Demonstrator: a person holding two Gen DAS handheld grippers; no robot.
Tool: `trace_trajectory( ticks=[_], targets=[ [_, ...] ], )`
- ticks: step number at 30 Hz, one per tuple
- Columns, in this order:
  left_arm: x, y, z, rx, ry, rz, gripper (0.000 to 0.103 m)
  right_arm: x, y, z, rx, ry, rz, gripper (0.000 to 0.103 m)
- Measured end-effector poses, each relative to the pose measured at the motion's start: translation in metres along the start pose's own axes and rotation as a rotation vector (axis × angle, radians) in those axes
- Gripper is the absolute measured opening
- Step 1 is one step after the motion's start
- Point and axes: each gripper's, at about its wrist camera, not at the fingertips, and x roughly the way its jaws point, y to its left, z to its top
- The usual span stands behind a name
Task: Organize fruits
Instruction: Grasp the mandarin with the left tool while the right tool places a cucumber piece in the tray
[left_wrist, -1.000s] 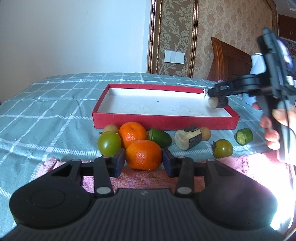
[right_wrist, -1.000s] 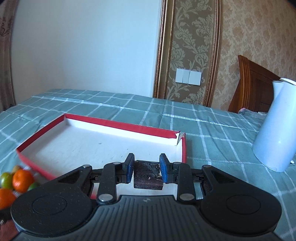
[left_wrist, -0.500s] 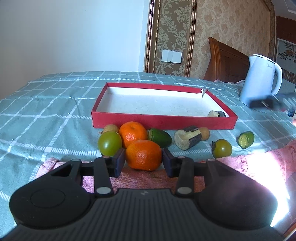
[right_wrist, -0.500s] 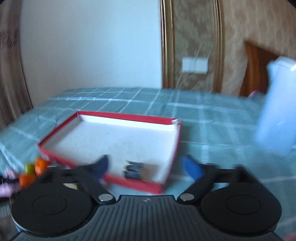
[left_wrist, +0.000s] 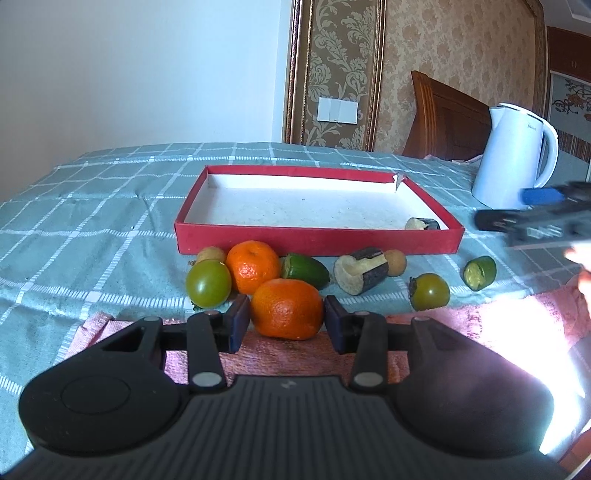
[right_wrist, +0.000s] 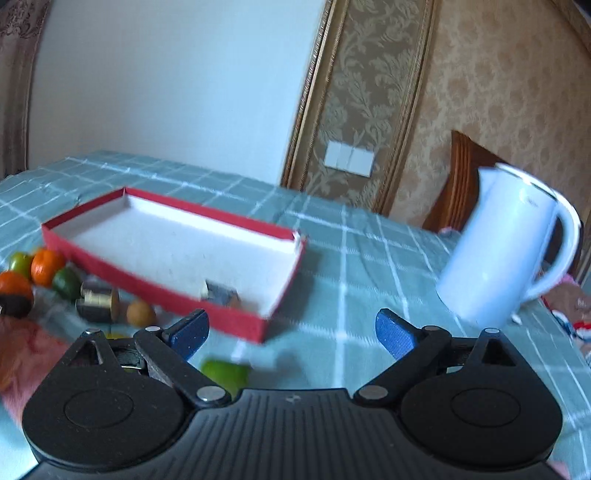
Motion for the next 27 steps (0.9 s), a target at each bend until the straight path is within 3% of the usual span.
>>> trace_trajectory(
  ticks=[4,9,11,15,27],
  targets=[
    [-0.003,0.0,0.0,0.003,-0.002,0.003,0.04,0.033,0.014,0.015,0.016,0.059,0.023,0.097],
    [-0.001,0.001,0.002,0.002,-0.002,-0.004,0.04,0.048,0.02,0.022,0.052,0.062,0.019,0.095],
    [-0.001,0.001,0.002,-0.001,0.0,-0.009,0.04,0.05,0.02,0.022,0.063,0.06,0.003,0.088],
    [0.0,0.001,0.004,0.002,-0.002,-0.009,0.04,0.052,0.026,0.02,0.077,0.025,-0.032,0.088],
    [0.005,0.009,0.037,-0.032,-0.017,-0.026,0.04,0.059,0.01,0.011,0.207,0.026,0.033,0.089]
  ],
)
